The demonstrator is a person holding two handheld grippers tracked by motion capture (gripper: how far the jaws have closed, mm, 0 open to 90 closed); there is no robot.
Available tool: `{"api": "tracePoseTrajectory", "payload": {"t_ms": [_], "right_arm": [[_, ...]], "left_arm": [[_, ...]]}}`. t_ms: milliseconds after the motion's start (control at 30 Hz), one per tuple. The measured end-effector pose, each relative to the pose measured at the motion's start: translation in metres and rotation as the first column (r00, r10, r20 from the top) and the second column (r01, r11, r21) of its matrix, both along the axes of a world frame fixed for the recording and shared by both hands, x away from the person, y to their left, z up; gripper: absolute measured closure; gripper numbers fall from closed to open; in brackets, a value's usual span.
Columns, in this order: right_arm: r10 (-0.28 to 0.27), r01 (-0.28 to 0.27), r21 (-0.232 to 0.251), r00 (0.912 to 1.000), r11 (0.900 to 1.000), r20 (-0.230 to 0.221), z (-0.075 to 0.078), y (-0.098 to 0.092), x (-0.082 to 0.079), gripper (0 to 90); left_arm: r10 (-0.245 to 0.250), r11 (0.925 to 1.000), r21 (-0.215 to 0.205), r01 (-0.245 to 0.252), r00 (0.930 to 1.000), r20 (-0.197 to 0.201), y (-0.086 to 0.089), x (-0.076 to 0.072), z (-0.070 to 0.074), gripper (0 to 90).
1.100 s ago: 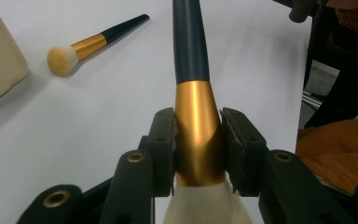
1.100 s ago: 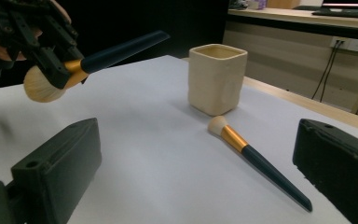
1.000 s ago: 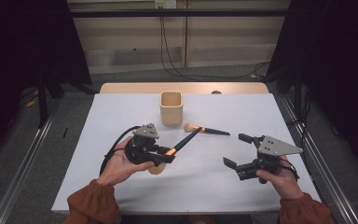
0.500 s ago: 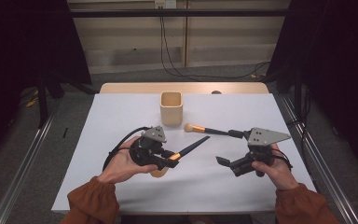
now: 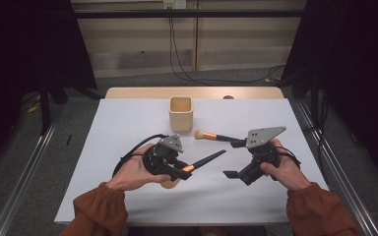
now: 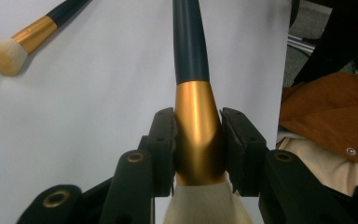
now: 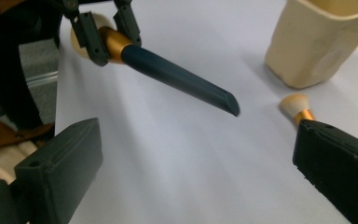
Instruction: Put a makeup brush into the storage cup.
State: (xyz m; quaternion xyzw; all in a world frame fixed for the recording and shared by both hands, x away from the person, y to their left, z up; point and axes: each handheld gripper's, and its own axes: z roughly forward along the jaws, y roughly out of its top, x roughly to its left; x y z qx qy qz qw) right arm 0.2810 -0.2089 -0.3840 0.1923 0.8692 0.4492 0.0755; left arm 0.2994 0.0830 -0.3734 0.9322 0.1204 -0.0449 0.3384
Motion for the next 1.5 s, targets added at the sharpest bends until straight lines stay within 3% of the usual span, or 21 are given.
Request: {"api": "tracePoseTrajectory", "payload": {"t_ms": [133, 267, 467, 567, 733, 767, 867, 933, 1067, 1200, 1400, 1500], "right_arm": [[0.049, -0.049, -0.058, 0.9987, 0.997, -0.017, 0.001, 0.009, 0.003, 2.6], [0.106, -0.109, -0.132, 0.994, 0.985, -0.027, 0.001, 0.018, 0.004, 2.6], [0.187, -0.2, -0.235, 0.9795, 0.951, -0.075, -0.003, 0.031, 0.008, 3.0], [0.206, -0.222, -0.279, 0.9748, 0.934, -0.086, -0.005, 0.038, 0.01, 4.0], [0.236, -0.255, -0.314, 0.9669, 0.915, -0.096, -0.006, 0.048, 0.012, 3.2], [0.244, -0.264, -0.322, 0.9645, 0.909, -0.1, -0.006, 0.05, 0.013, 3.3], [0.262, -0.283, -0.367, 0.9592, 0.886, -0.106, -0.005, 0.057, 0.015, 3.3], [0.269, -0.294, -0.378, 0.9558, 0.878, -0.118, -0.005, 0.061, 0.017, 3.8], [0.321, -0.344, -0.398, 0.9386, 0.85, -0.127, -0.004, 0.072, 0.017, 12.3], [0.333, -0.359, -0.407, 0.933, 0.84, -0.138, -0.006, 0.08, 0.018, 19.6], [0.345, -0.374, -0.428, 0.9271, 0.823, -0.147, -0.011, 0.09, 0.02, 31.6], [0.352, -0.376, -0.43, 0.9257, 0.821, -0.138, -0.011, 0.093, 0.021, 37.7]], "left_arm": [[-0.011, 0.9998, 0.019, 0.011, 0.9999, -0.008, -0.003, 0.0, -0.002, 66.3], [-0.037, 0.9987, 0.034, 0.038, 0.9992, -0.011, -0.006, 0.0, -0.003, 66.3], [-0.067, 0.9941, 0.085, 0.067, 0.9977, 0.002, -0.009, 0.0, -0.005, 66.4], [-0.075, 0.9931, 0.09, 0.076, 0.9971, -0.009, -0.01, 0.0, -0.005, 66.4], [-0.071, 0.9923, 0.101, 0.071, 0.9974, -0.003, -0.012, 0.0, -0.007, 66.4], [-0.072, 0.9924, 0.099, 0.074, 0.9972, -0.018, -0.012, 0.001, -0.008, 66.4], [-0.073, 0.9906, 0.113, 0.076, 0.9968, -0.031, -0.013, 0.002, -0.007, 66.4], [-0.084, 0.9892, 0.118, 0.087, 0.996, -0.031, -0.014, 0.003, -0.007, 66.3], [-0.074, 0.9908, 0.112, 0.077, 0.9968, -0.028, -0.015, 0.003, -0.008, 66.3], [-0.085, 0.9897, 0.112, 0.09, 0.9955, -0.041, -0.017, 0.004, -0.009, 66.3], [-0.061, 0.9938, 0.089, 0.066, 0.9966, -0.055, -0.017, 0.006, -0.015, 66.3], [-0.06, 0.9941, 0.087, 0.065, 0.9966, -0.057, -0.016, 0.008, -0.017, 66.3]]}}
